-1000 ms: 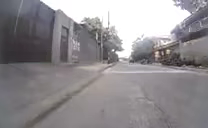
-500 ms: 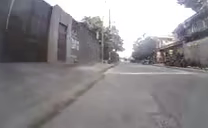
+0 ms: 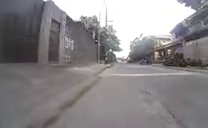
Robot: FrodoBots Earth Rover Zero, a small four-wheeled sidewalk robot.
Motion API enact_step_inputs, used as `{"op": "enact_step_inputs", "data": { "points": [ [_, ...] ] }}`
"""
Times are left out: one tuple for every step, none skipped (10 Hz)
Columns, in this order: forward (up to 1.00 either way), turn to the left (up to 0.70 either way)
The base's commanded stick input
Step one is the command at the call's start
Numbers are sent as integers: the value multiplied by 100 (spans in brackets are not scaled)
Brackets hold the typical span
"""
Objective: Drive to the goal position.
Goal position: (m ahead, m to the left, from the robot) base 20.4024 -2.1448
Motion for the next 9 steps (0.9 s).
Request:
{"op": "enact_step_inputs", "data": {
  "points": [
    [100, -2],
    [100, 1],
    [100, 1],
    [100, -14],
    [100, -39],
    [100, -39],
    [100, -19],
    [100, 1],
    [100, 1]
  ]
}}
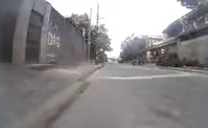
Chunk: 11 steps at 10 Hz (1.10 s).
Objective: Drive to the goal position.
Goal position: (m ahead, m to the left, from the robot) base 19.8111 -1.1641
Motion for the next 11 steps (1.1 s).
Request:
{"op": "enact_step_inputs", "data": {
  "points": [
    [100, 1],
    [100, 1],
    [100, 1],
    [100, 1],
    [100, 1],
    [100, 1],
    [100, -2],
    [100, -33],
    [100, -9],
    [100, 1],
    [100, 1]
  ]
}}
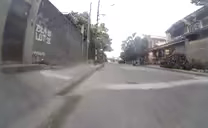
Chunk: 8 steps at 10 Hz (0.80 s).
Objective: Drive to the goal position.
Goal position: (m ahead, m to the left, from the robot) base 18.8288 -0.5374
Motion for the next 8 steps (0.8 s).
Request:
{"op": "enact_step_inputs", "data": {
  "points": [
    [100, -9],
    [100, -39],
    [100, -39],
    [100, -1],
    [100, 1],
    [100, 1],
    [100, -6],
    [100, -24]
  ]
}}
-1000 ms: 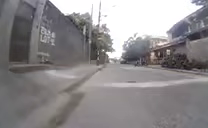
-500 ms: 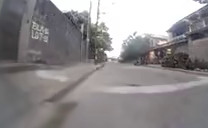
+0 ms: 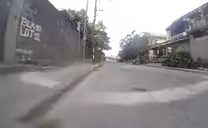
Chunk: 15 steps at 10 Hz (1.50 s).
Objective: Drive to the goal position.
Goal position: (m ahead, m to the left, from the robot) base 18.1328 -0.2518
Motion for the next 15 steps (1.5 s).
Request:
{"op": "enact_step_inputs", "data": {
  "points": [
    [100, -33],
    [100, 1],
    [100, 1],
    [100, -3],
    [100, -17],
    [100, -39],
    [100, -35],
    [100, -12],
    [100, -3],
    [100, -13],
    [100, -31],
    [100, -24],
    [100, 1],
    [100, -1],
    [100, -27]
  ]
}}
